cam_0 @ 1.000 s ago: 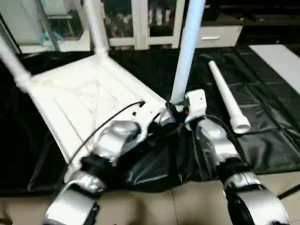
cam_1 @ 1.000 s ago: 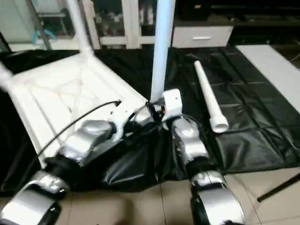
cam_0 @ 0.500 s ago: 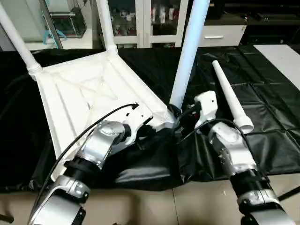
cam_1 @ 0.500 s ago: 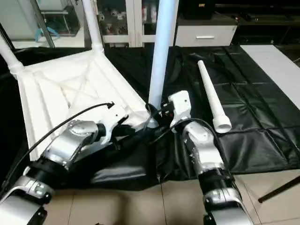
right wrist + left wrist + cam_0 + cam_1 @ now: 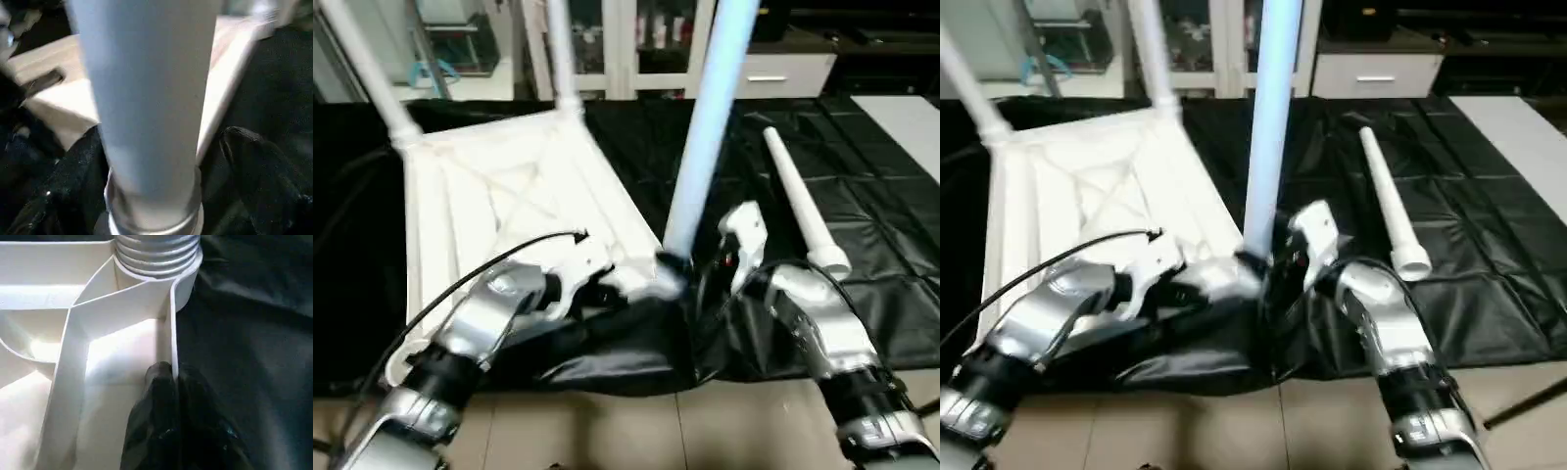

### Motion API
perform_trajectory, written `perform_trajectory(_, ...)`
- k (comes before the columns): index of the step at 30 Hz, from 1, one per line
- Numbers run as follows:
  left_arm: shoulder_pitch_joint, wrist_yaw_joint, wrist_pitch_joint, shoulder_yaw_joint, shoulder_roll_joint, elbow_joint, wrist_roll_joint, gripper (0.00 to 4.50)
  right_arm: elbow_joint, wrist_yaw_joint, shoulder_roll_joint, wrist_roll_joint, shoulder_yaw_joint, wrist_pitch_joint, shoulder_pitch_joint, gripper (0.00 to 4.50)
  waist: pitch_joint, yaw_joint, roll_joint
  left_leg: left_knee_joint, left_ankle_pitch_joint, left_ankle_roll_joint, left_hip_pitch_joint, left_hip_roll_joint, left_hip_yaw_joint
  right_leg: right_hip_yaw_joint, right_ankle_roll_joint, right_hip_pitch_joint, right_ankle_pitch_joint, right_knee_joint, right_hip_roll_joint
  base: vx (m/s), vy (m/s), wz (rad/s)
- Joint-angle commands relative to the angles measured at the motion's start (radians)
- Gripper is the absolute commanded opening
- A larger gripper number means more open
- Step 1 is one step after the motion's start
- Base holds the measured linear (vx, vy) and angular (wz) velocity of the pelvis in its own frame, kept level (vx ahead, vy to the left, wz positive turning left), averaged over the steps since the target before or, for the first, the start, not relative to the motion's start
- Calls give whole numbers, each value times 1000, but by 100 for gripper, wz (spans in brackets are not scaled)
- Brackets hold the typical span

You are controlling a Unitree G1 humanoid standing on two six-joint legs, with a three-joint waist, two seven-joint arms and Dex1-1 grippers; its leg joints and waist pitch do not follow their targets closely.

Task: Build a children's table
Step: Insert table leg to table base, then rotate leg to tighten

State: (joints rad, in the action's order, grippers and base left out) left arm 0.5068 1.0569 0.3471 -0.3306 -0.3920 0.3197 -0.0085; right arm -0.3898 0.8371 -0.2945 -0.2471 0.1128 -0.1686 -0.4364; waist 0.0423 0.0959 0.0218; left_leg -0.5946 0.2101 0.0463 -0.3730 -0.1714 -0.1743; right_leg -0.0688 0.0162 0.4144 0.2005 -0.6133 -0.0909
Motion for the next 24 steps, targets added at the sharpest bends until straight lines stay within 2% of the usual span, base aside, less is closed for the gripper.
perform_trajectory(1,-1,84,-30,-44,5,-57,-39,0,53,62,-23,-19,35,-37,17,370,-63,-4,-9,56,-9,-146,17,-57,10,47,287,-59,-75,44,-59,0,0,0)
perform_trajectory(6,-4,147,-75,-62,-17,-70,-41,0,90,120,-51,-10,66,-61,40,370,-58,7,-9,62,63,-95,20,-61,10,49,264,-56,10,50,-61,0,0,0)
perform_trajectory(10,3,178,-99,-76,-40,-63,-30,0,117,148,-72,-8,77,-82,53,370,-59,8,-10,65,79,-71,19,-58,11,49,248,-59,23,52,-61,0,0,0)
perform_trajectory(13,6,184,-99,-72,-42,-60,-30,0,122,165,-82,-14,75,-92,55,370,-60,9,-9,64,77,-66,18,-58,12,49,249,-60,13,50,-63,0,0,0)
perform_trajectory(15,7,187,-101,-71,-44,-60,-32,0,126,173,-87,-17,75,-98,58,344,-62,9,-8,62,62,-69,17,-57,12,49,252,-61,-9,47,-62,0,0,0)
perform_trajectory(18,5,191,-104,-70,-45,-60,-32,0,135,180,-88,-17,74,-103,65,333,-63,10,-10,59,45,-79,16,-56,12,48,258,-62,-33,45,-62,0,0,0)
perform_trajectory(19,4,192,-105,-70,-45,-60,-33,0,138,180,-88,-17,73,-104,66,311,-64,11,-9,59,39,-82,15,-56,12,48,259,-63,-37,44,-63,0,0,0)
perform_trajectory(24,7,195,-114,-69,-46,-51,-35,0,156,188,-93,-24,69,-110,81,277,-65,13,-8,58,39,-83,17,-57,13,47,259,-62,-34,45,-61,0,0,0)
